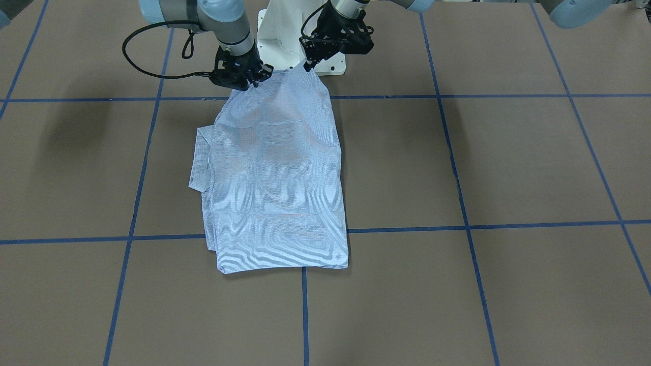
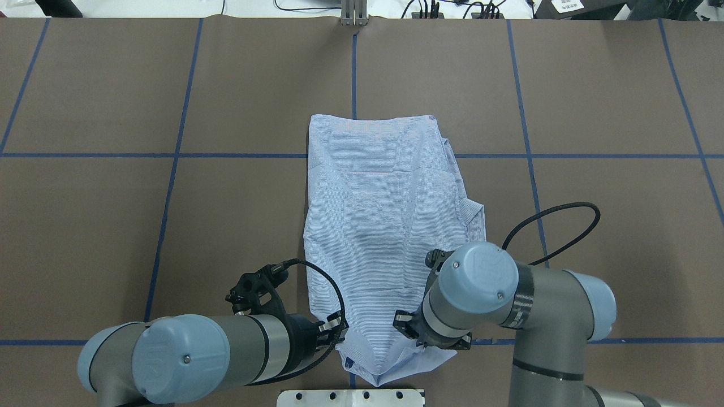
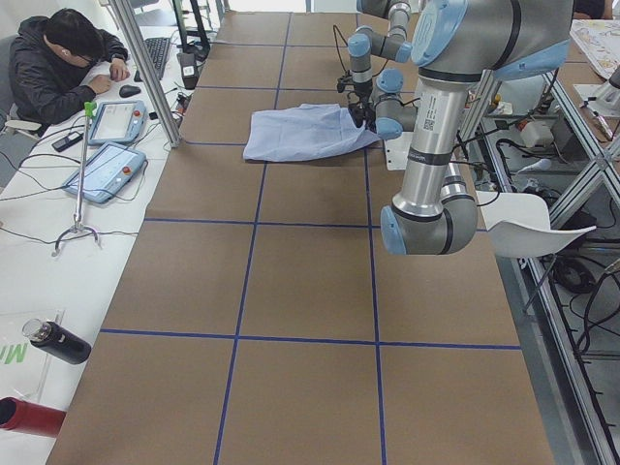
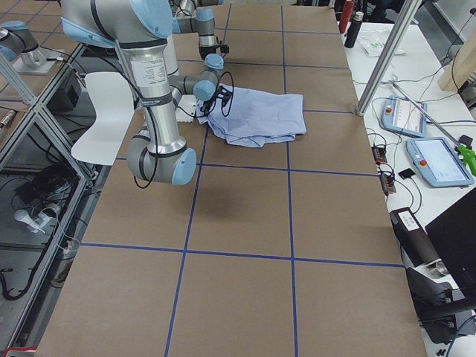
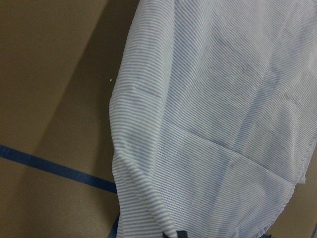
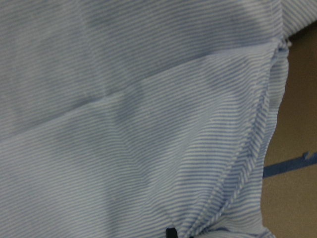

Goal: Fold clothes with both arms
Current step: 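Lift the near edge with both grippers and fold it over toward the far edge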

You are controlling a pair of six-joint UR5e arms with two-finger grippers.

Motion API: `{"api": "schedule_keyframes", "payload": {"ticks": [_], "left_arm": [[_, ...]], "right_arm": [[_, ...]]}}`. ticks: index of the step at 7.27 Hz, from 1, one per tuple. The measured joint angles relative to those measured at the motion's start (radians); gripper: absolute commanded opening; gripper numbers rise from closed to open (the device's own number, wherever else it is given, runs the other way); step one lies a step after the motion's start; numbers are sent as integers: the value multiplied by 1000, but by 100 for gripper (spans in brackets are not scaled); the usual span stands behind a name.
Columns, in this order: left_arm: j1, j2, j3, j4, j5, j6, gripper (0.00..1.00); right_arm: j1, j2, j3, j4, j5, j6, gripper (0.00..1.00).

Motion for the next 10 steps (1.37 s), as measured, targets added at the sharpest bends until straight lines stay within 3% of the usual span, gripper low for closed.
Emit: {"api": "schedule_keyframes", "payload": {"ticks": [2, 4, 6, 8, 10], "left_arm": [[-90, -9, 1, 3, -27, 69, 0], [-237, -66, 32, -5, -96, 145, 0], [-331, -149, 178, -64, -112, 200, 0], [-389, -188, 328, -197, -115, 224, 0], [-437, -205, 375, -239, -134, 254, 0]], "right_arm": [[112, 5, 0, -1, 86, -54, 0], [214, 29, -9, 0, 113, -110, 0], [324, 87, -71, 0, 127, -155, 0], [426, 211, -238, 3, 163, -192, 0], [480, 355, -441, 7, 169, -220, 0]]}}
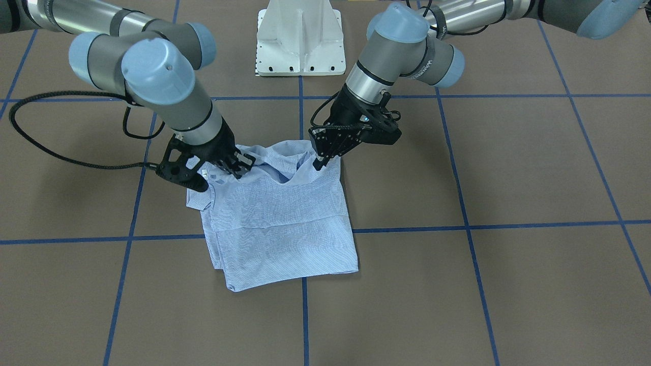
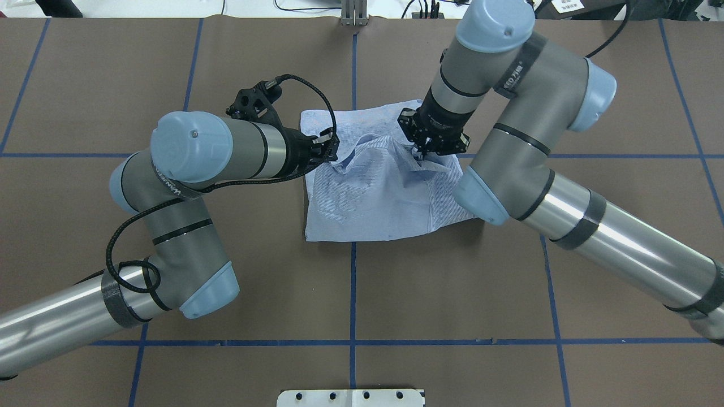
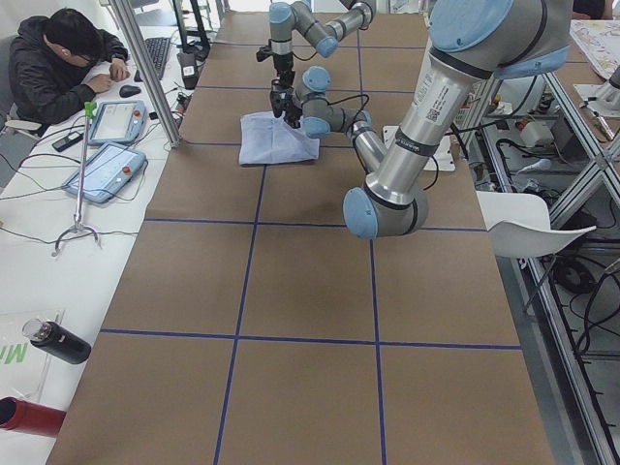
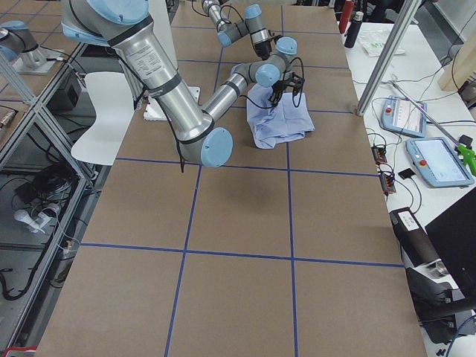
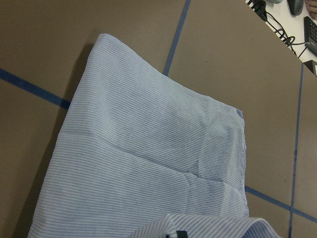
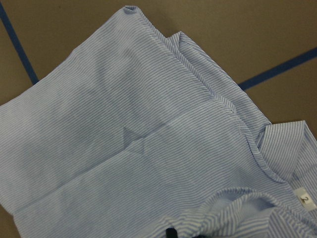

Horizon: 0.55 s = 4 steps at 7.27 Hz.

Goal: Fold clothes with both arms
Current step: 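Lift the near edge with both grippers and fold it over toward the far edge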

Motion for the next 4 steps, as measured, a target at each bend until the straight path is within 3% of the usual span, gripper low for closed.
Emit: {"api": "schedule_keyframes", "payload": {"ticks": [2, 4], "left_arm": [[-29, -14, 47, -23, -31, 22, 0], [-37, -44, 168, -95, -32, 29, 0]], "right_arm": [[24, 55, -157, 80, -2, -39, 0], [33, 72, -254, 160, -5, -50, 0]]}}
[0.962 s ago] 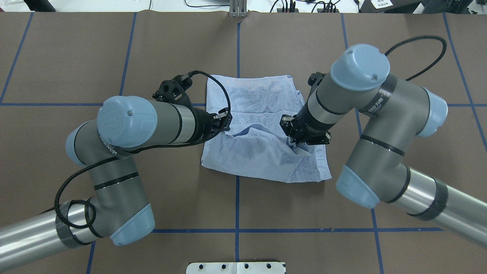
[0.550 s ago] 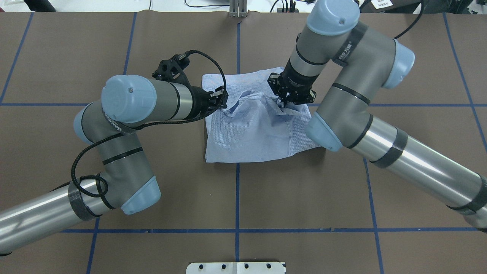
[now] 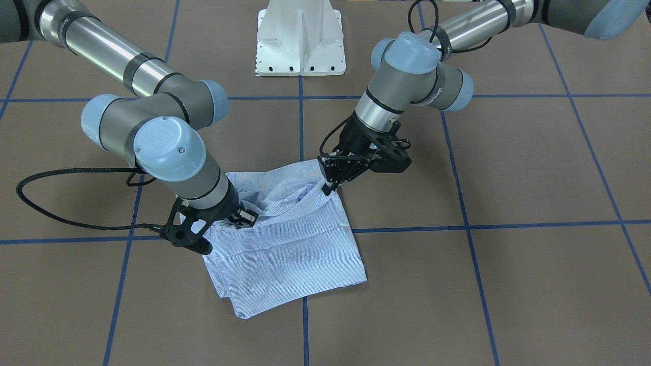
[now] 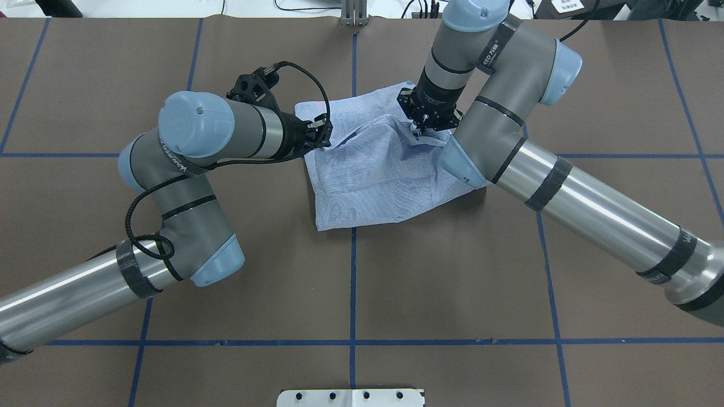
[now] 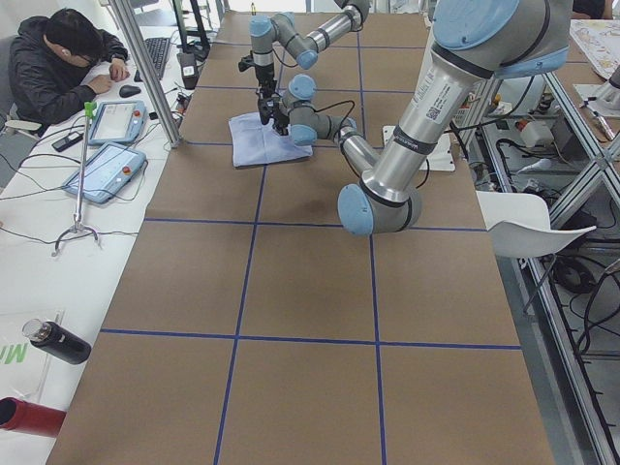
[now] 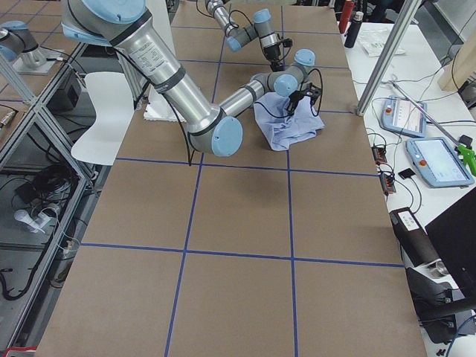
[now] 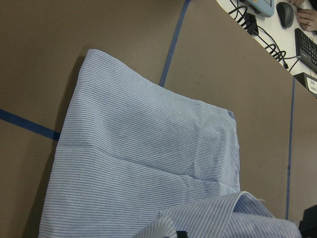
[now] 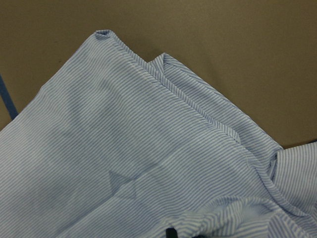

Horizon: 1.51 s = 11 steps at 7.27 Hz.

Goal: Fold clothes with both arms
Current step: 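Lay the folded edge down at the far side and open both grippers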

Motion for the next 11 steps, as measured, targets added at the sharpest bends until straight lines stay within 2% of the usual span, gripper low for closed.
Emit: {"api": "schedule_keyframes", "payload": {"ticks": [2, 3, 5, 8, 11], "left_arm": [[-1, -44, 117, -53, 3, 0, 0], [-6, -51, 140, -63, 4, 1, 0], [-48, -52, 151, -68, -5, 0, 0], [-117, -42, 154, -69, -44, -3, 0], [-122, -57, 165, -70, -47, -9, 0]], "right_arm": [[2, 54, -77, 30, -3, -2, 0], [3, 81, -108, 34, -10, -3, 0], [8, 138, -171, 46, -26, -3, 0], [37, 162, -194, 73, -33, -5, 0], [66, 173, -236, 168, -61, -9, 0]]}}
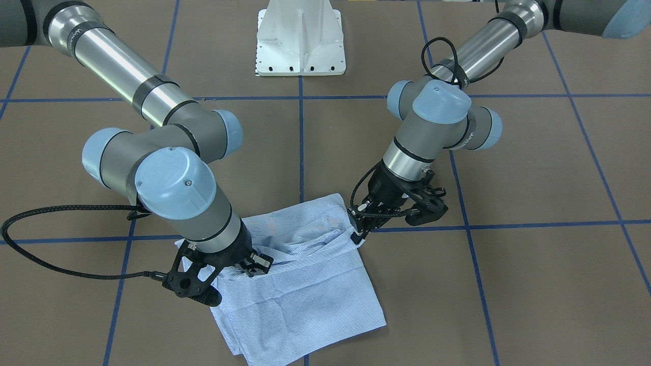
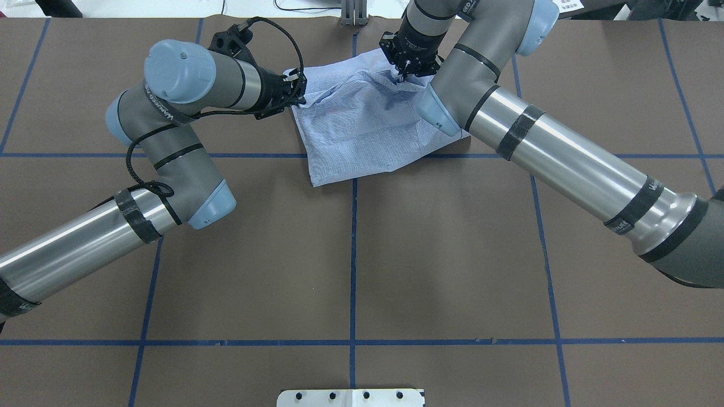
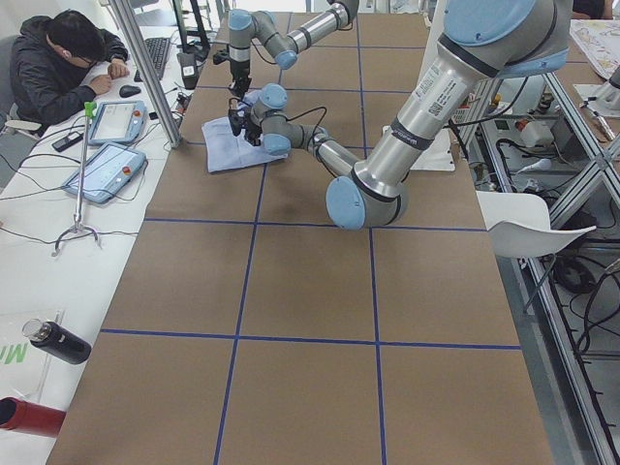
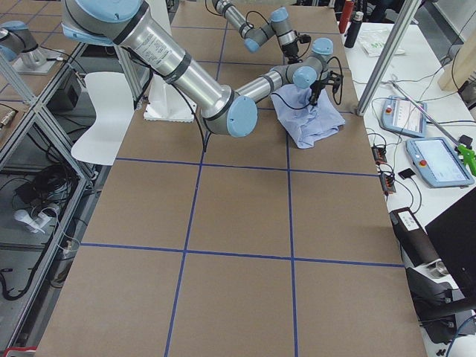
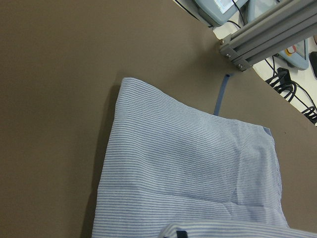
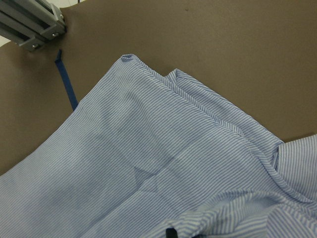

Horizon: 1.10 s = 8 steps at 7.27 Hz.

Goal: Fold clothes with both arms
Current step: 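Lay the folded edge down at the far side and open both grippers, then withdraw the left gripper away while the right gripper moves to the folded shirt's side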

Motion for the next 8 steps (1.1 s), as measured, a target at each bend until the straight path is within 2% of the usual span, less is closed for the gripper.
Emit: {"api": "schedule_keyframes", "payload": {"ticks": [1, 2, 3, 5, 6, 7, 8], "left_arm": [[0, -19, 18, -1, 1, 0, 0], [1, -34, 33, -2, 1, -1, 37], [1, -41, 39, -2, 2, -6, 68], [-21, -32, 25, -4, -14, -4, 76], [-50, 8, -17, -4, -63, 18, 82], [-88, 74, -85, 0, -134, 62, 94], [-130, 132, -147, 7, -196, 104, 99]], "right_arm": [[3, 5, -8, 15, -4, 0, 0], [3, 12, -10, 20, -5, 0, 98], [3, 18, -11, 23, -6, -1, 99], [9, 25, -11, 25, -5, -3, 99], [17, 26, -12, 26, 3, -2, 99], [24, 28, -9, 26, 17, -2, 100], [19, 28, 3, 24, 29, -2, 100]]}}
